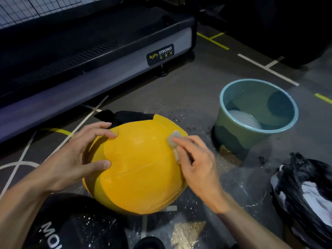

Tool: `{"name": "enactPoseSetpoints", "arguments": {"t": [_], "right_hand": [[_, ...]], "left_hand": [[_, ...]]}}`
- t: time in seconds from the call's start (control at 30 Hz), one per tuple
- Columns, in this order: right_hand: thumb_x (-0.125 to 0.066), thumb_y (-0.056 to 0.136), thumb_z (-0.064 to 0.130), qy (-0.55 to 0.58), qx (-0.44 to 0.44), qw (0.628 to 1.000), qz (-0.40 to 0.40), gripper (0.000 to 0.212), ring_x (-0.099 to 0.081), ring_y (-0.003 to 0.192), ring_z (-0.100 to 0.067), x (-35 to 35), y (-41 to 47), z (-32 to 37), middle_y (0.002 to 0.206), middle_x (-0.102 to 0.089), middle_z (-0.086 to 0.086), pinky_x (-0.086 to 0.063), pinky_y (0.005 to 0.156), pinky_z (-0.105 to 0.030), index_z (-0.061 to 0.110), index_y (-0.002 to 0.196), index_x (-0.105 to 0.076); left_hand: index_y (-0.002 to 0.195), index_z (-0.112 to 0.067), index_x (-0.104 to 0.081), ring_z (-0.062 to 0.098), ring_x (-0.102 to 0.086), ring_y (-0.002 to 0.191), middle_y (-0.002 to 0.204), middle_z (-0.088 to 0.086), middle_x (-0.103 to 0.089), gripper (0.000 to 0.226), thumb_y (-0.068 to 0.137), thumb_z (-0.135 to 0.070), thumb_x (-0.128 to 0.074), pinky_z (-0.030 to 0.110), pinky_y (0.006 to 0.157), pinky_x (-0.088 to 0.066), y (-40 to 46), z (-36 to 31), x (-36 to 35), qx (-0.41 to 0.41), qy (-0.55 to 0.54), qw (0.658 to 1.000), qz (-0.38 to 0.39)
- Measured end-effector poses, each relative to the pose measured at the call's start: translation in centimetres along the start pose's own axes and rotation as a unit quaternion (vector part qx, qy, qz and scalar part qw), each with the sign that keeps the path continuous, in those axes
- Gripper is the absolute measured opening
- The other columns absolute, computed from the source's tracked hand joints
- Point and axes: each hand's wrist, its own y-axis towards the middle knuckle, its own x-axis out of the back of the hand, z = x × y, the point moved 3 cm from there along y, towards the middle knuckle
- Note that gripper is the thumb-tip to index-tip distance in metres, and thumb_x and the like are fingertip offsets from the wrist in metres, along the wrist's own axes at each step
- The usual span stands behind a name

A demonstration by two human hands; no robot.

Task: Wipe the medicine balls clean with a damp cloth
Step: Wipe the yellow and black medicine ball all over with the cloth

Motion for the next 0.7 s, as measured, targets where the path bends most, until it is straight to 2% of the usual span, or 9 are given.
{"name": "enactPoseSetpoints", "arguments": {"t": [0.07,0.13,0.23,0.3,0.4,0.5,0.57,0.6,0.7], "right_hand": [[-0.060,0.100,0.009,-0.017,-0.088,0.996,-0.025,0.028,-0.062,0.093,-0.003,0.3,1.3,-3.1,0.109,-0.064,0.003,-0.053,0.075,-0.016,0.020,0.124,-0.071],[-0.058,0.102,0.013,-0.035,-0.156,0.987,-0.020,0.028,-0.063,0.096,-0.006,0.2,1.8,-5.1,0.110,-0.065,0.004,-0.050,0.080,-0.014,0.020,0.125,-0.071],[-0.059,0.102,0.015,-0.020,-0.162,0.987,-0.011,0.029,-0.062,0.098,-0.004,0.0,1.2,-5.4,0.111,-0.066,0.006,-0.045,0.080,-0.006,0.020,0.128,-0.071],[-0.060,0.101,0.015,-0.003,-0.166,0.986,-0.019,0.029,-0.062,0.099,-0.002,0.2,0.6,-5.5,0.110,-0.066,0.007,-0.047,0.081,-0.008,0.019,0.128,-0.071],[-0.061,0.101,0.015,0.007,-0.175,0.984,-0.029,0.028,-0.063,0.102,-0.002,0.4,0.1,-6.0,0.110,-0.066,0.008,-0.049,0.085,-0.011,0.020,0.127,-0.071],[-0.061,0.101,0.014,0.027,-0.184,0.982,-0.033,0.028,-0.062,0.104,0.001,0.6,-0.6,-6.1,0.112,-0.066,0.009,-0.051,0.088,-0.015,0.022,0.125,-0.071],[-0.062,0.101,0.014,0.042,-0.192,0.980,-0.030,0.027,-0.062,0.104,0.001,0.8,-1.3,-6.1,0.112,-0.066,0.012,-0.053,0.088,-0.019,0.022,0.124,-0.072],[-0.062,0.101,0.013,0.050,-0.196,0.979,-0.027,0.027,-0.062,0.104,0.001,0.9,-1.8,-6.1,0.112,-0.065,0.013,-0.052,0.087,-0.018,0.022,0.124,-0.072],[-0.062,0.100,0.010,0.073,-0.207,0.975,-0.033,0.027,-0.061,0.103,0.006,1.1,-3.2,-5.8,0.113,-0.066,0.009,-0.045,0.082,-0.005,0.024,0.122,-0.071]], "left_hand": [[0.133,-0.056,-0.050,-0.019,-0.021,0.141,0.158,-0.032,-0.028,0.070,0.068,-0.072,-0.069,0.033,0.106,-0.032,0.1,-0.1,0.0,-0.001,-0.006,1.000,-0.001],[0.133,-0.056,-0.050,-0.021,-0.022,0.139,0.157,-0.033,-0.028,0.071,0.067,-0.073,-0.069,0.030,0.102,-0.035,0.3,-0.3,-0.1,0.002,-0.012,1.000,0.000],[0.131,-0.057,-0.052,-0.018,-0.028,0.137,0.157,-0.034,-0.029,0.071,0.065,-0.077,-0.071,0.025,0.089,-0.046,0.1,-0.6,0.2,0.020,-0.038,0.999,0.012],[0.126,-0.053,-0.059,-0.014,-0.036,0.134,0.152,-0.032,-0.039,0.061,0.070,-0.071,-0.073,0.025,0.086,-0.047,0.0,-1.3,0.2,0.031,-0.048,0.998,-0.012],[0.116,-0.043,-0.061,-0.015,-0.052,0.115,0.130,-0.025,-0.058,0.036,0.085,-0.057,-0.076,0.022,0.085,-0.042,0.8,-2.6,0.0,0.061,-0.013,0.984,-0.165],[0.130,-0.038,-0.051,0.001,-0.060,0.107,0.137,-0.011,-0.051,0.051,0.085,-0.050,-0.073,0.028,0.086,-0.046,1.9,-3.3,-0.1,0.120,0.027,0.957,-0.262],[0.143,-0.037,-0.047,0.008,-0.058,0.102,0.137,-0.014,-0.047,0.059,0.090,-0.051,-0.068,0.036,0.084,-0.045,2.6,-3.7,-0.1,0.140,0.073,0.960,-0.231],[0.143,-0.036,-0.051,0.010,-0.056,0.101,0.131,-0.014,-0.050,0.053,0.094,-0.050,-0.065,0.037,0.083,-0.042,2.8,-3.9,-0.2,0.138,0.105,0.962,-0.213],[0.120,-0.030,-0.070,0.016,-0.058,0.101,0.109,-0.012,-0.065,0.029,0.099,-0.046,-0.058,0.039,0.077,-0.041,3.0,-4.3,-0.3,0.105,0.152,0.956,-0.227]]}}
